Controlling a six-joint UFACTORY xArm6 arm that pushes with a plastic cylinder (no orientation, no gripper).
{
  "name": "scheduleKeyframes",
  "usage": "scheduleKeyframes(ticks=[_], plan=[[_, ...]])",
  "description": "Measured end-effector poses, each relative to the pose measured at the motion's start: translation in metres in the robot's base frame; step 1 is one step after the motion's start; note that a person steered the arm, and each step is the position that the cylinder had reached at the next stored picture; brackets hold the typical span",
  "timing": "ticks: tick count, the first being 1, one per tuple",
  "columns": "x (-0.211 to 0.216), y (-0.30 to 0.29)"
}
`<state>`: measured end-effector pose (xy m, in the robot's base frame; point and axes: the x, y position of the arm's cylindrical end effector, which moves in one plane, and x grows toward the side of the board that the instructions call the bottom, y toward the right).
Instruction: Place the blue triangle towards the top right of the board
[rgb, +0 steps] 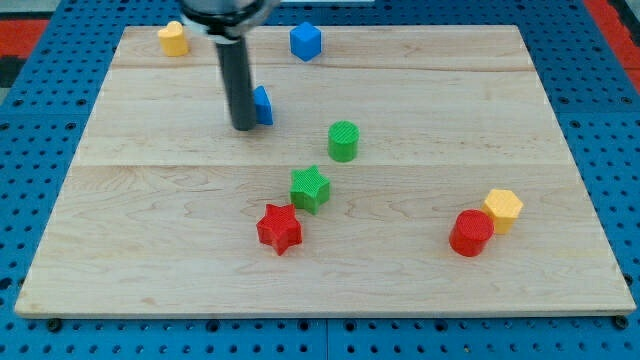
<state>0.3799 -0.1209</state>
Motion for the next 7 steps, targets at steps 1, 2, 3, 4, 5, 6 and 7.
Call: scheduleKeyframes(ticks=[1,2,3,4,5,6,7], plan=[[-0.020,-0.005],[-0.035,0.048],[-0.033,0.086],[0.001,0.086],[0.017,0.093],[-0.007,0.118],[-0.043,0.133]])
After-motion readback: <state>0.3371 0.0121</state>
